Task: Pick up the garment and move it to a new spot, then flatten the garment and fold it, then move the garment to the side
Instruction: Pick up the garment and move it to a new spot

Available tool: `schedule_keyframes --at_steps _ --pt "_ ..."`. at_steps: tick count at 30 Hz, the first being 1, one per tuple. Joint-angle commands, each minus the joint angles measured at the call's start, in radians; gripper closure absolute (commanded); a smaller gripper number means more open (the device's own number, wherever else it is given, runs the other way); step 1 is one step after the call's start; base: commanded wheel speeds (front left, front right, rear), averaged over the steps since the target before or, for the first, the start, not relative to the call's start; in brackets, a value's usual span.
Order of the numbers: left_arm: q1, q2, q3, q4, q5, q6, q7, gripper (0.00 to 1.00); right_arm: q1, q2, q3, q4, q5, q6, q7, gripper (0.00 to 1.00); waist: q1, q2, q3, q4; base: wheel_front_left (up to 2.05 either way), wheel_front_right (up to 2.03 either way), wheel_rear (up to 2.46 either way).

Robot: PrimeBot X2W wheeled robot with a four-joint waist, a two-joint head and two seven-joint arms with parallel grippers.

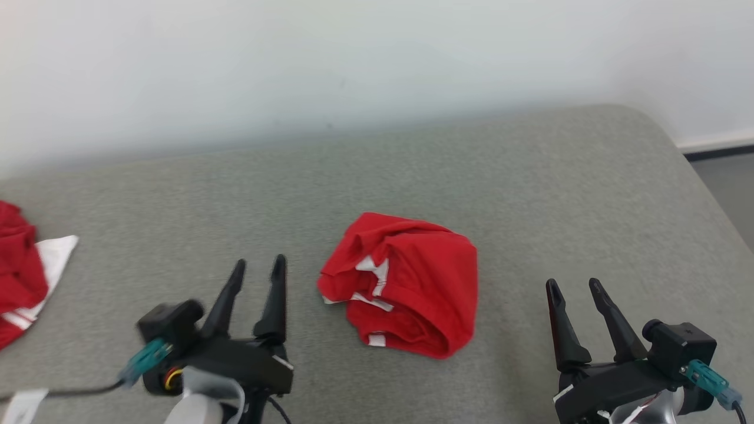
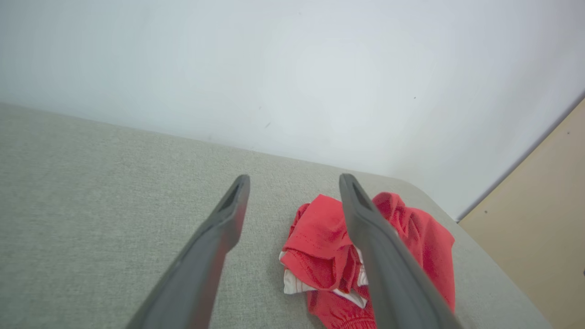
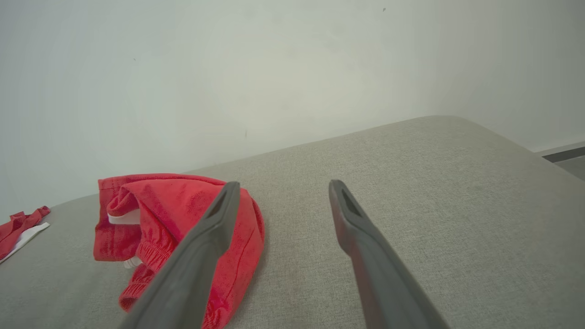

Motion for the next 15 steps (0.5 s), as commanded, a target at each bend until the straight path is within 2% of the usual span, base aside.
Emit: schedule_keyframes --at_steps 1,5,10,11,12,15 --pt "0.044 0.006 0.016 -0.032 -0.010 0.002 -0.028 0.00 0.012 0.000 -0.003 0.006 -0.002 -0.002 -0.010 0.00 0.0000 0.0000 -0.058 0.076 0.00 0.00 0.00" --pt "0.125 0.036 0.093 -0.151 -0.035 -0.016 -0.098 0.00 0.016 -0.001 -0.016 0.013 0.013 -0.002 -0.040 0.00 0.0000 0.0000 -0.075 0.129 0.00 0.00 0.00" --pt "0.221 0.053 0.180 -0.288 0.011 -0.048 -0.115 0.00 0.005 0.000 -0.010 0.039 0.025 -0.002 -0.082 0.00 0.0000 0.0000 -0.082 0.185 0.00 0.00 0.00" --pt "0.243 0.053 0.190 -0.316 0.043 -0.054 -0.114 0.00 0.003 0.000 -0.012 0.045 0.024 -0.002 -0.091 0.00 0.0000 0.0000 -0.082 0.193 0.00 0.00 0.00" --pt "0.289 0.061 0.210 -0.364 0.125 -0.061 -0.115 0.00 0.002 0.000 -0.014 0.060 0.018 -0.002 -0.111 0.00 0.0000 0.0000 -0.081 0.205 0.00 0.00 0.00" --pt "0.356 0.059 0.246 -0.394 0.248 -0.062 -0.115 0.00 0.004 0.000 -0.026 0.093 0.007 -0.002 -0.141 0.00 0.0000 0.0000 -0.079 0.213 0.00 0.00 0.00"
